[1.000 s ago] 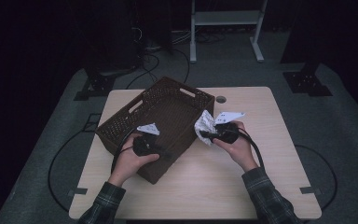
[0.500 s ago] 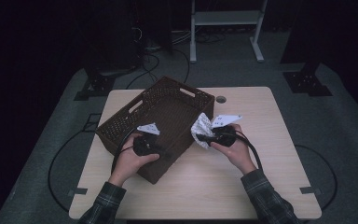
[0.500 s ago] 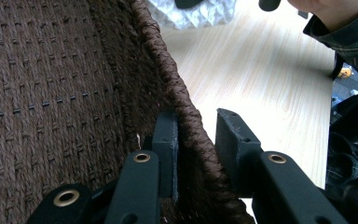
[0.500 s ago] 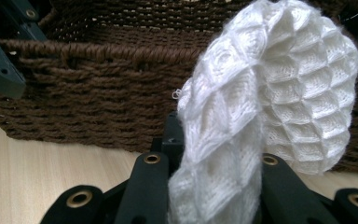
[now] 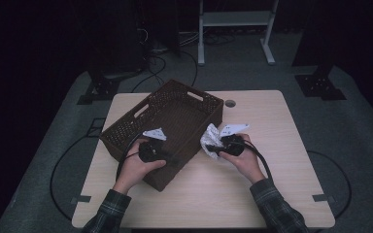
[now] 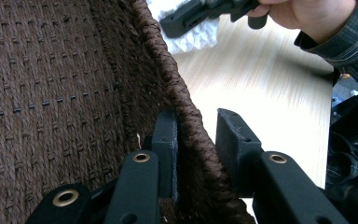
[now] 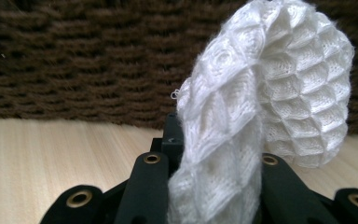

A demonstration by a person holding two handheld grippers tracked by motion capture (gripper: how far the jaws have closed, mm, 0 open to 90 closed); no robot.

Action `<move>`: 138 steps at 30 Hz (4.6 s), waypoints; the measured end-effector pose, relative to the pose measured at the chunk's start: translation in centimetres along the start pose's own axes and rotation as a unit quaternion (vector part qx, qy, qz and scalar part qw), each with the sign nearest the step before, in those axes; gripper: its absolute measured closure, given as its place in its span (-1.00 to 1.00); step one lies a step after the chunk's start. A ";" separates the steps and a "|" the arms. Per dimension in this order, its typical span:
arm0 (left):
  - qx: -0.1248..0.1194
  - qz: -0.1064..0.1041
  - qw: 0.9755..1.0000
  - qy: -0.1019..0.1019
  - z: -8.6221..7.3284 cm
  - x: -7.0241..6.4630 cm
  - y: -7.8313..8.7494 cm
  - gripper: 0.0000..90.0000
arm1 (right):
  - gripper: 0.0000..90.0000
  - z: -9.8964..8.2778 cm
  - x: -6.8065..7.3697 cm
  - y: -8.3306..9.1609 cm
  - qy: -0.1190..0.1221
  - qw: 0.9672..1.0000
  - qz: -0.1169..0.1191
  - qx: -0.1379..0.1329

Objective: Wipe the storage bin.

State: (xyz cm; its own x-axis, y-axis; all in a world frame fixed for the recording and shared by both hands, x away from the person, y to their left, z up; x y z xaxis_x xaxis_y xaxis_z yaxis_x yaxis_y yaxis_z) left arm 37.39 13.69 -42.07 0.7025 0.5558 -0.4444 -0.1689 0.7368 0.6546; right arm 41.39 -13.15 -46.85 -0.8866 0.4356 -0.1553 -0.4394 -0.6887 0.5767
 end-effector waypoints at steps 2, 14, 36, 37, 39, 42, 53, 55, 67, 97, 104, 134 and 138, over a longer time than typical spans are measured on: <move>0.000 0.000 1.000 0.000 0.0 0.0 0.0 0.53 | 0.66 -0.2 0.1 -0.3 -0.003 1.000 0.002 0.004; 0.000 0.000 1.000 0.000 0.0 0.0 0.0 0.53 | 0.66 -1.3 0.3 -1.5 -0.005 1.000 0.006 0.027; 0.002 0.000 1.000 0.001 0.0 0.0 0.0 0.53 | 0.66 0.6 0.4 0.7 -0.001 1.000 0.005 -0.017; 0.002 0.000 1.000 0.001 0.0 0.0 0.0 0.53 | 0.66 0.9 0.4 1.0 0.002 1.000 0.005 -0.021; 0.002 0.000 1.000 0.001 0.0 0.0 0.0 0.53 | 0.66 1.3 0.5 1.3 0.006 1.000 0.005 -0.030; 0.003 0.000 1.000 0.001 0.0 0.0 0.0 0.53 | 0.66 1.9 0.8 1.7 0.010 0.999 0.004 -0.038; 0.003 0.000 1.000 0.001 0.0 0.0 0.0 0.53 | 0.66 3.6 1.7 3.0 0.030 0.997 0.007 -0.064; 0.003 0.000 1.000 0.001 0.0 0.0 0.0 0.53 | 0.66 3.8 1.9 3.0 0.034 0.997 0.009 -0.065; 0.003 -0.001 1.000 0.001 0.0 0.0 0.0 0.53 | 0.66 3.3 2.5 1.4 0.039 0.998 0.023 -0.045; 0.003 -0.001 1.000 0.002 0.0 0.0 0.0 0.53 | 0.66 -0.6 2.4 -2.6 0.009 0.998 0.054 0.025; 0.003 -0.002 1.000 0.002 0.0 0.1 0.0 0.53 | 0.66 0.3 2.6 -1.6 0.016 0.999 0.050 0.011; 0.004 -0.002 1.000 0.002 0.1 0.1 0.0 0.53 | 0.66 5.2 4.6 2.7 0.058 0.995 0.045 -0.073; 0.004 -0.002 1.000 0.004 0.0 0.0 0.0 0.53 | 0.66 5.0 5.0 1.9 0.065 0.994 0.053 -0.065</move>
State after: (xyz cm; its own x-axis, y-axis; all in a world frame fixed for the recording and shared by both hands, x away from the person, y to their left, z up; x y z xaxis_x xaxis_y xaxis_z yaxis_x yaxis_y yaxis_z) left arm 37.43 13.69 -42.06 0.6971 0.5560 -0.4527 -0.1601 0.7361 0.6576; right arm 36.86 -9.40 -42.46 -0.9361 0.2838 -0.2076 -0.3506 -0.7995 0.4877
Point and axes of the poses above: each handheld gripper's, and its own axes: y roughly backward along the jaws, z roughly out of its top, x roughly to its left, the point moved 2 cm from there along -y, roughly forward along the jaws, and after that the axes turned 15 degrees about y, right-handed, at the moved point
